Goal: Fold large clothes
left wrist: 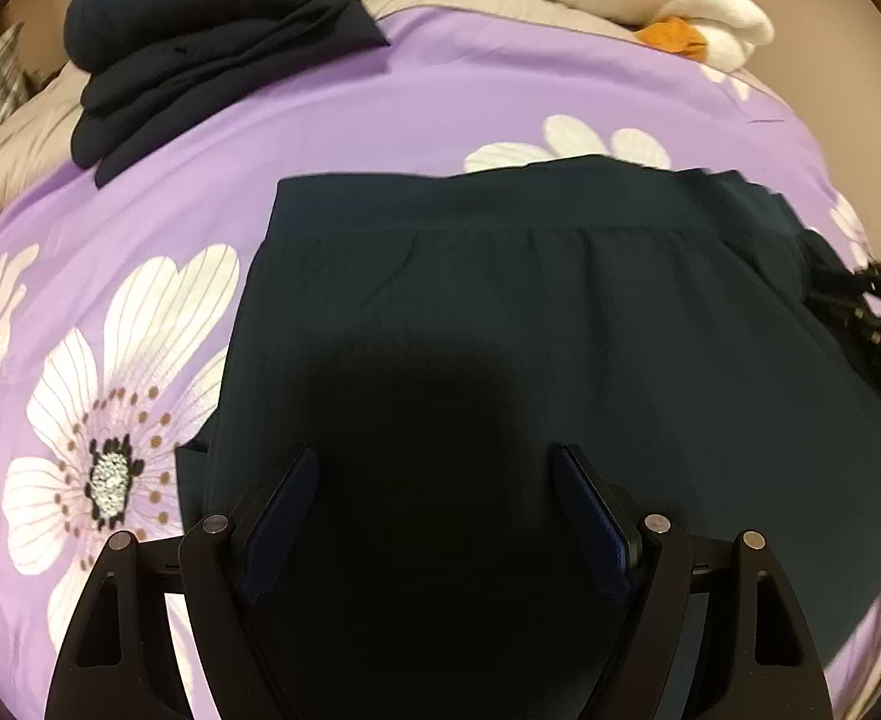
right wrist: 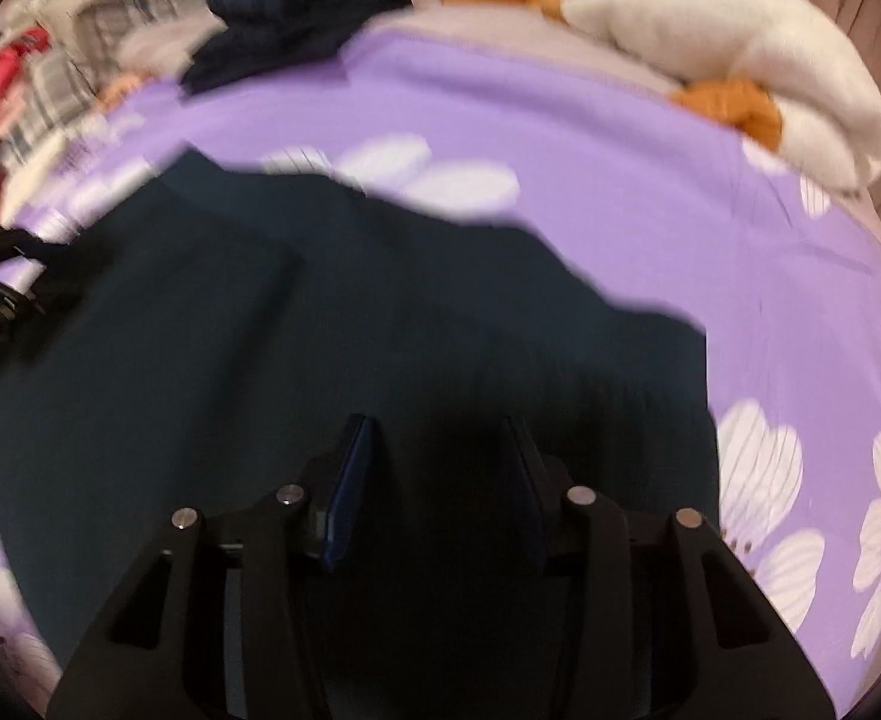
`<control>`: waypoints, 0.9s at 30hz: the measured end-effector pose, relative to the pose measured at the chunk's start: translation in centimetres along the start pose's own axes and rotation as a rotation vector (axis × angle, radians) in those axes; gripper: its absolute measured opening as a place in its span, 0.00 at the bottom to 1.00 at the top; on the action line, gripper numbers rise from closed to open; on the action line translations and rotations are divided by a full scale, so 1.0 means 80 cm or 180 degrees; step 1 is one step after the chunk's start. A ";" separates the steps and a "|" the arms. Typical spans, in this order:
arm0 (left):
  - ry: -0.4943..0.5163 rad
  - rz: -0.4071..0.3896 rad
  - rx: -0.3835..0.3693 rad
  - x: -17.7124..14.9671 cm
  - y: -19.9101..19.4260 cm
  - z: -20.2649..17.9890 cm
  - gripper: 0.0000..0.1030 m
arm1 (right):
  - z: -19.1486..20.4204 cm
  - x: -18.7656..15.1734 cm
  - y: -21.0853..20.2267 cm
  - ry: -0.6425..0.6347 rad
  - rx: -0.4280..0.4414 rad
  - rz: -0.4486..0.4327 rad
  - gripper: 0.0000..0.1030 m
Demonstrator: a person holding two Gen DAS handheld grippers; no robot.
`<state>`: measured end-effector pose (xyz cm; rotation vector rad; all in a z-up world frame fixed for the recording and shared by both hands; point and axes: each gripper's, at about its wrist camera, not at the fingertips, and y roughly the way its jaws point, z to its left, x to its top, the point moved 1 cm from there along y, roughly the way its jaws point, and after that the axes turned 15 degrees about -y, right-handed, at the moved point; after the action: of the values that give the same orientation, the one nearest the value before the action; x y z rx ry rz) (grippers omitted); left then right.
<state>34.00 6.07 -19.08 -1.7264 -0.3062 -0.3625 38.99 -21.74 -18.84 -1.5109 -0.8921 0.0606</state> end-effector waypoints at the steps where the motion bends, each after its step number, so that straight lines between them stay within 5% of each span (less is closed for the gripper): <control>1: -0.0018 -0.0039 0.0046 0.003 0.005 -0.001 0.78 | -0.001 -0.003 0.012 0.0005 -0.0107 0.0078 0.41; 8: -0.0296 -0.0144 0.0197 0.038 0.023 0.014 0.79 | -0.044 -0.008 0.038 0.0321 -0.0920 0.0272 0.39; 11: -0.0448 -0.0165 0.0233 0.053 0.024 0.025 0.79 | -0.069 -0.020 0.031 0.0618 -0.0853 0.0234 0.39; 16: -0.0506 -0.0241 0.0288 0.052 -0.005 0.038 0.79 | -0.064 -0.022 -0.002 0.0594 -0.1203 0.0219 0.42; 21: -0.0215 -0.0259 0.0097 0.003 -0.044 0.021 0.79 | -0.014 -0.022 -0.058 0.0534 -0.0739 -0.0226 0.59; 27: -0.0106 -0.0336 -0.0126 -0.046 -0.063 -0.020 0.79 | 0.075 -0.023 -0.076 0.0459 -0.0188 -0.0496 0.59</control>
<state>28.51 5.40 -15.74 -1.7604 -0.4181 -0.4194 31.63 -18.56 -15.53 -1.4757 -0.8986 -0.1876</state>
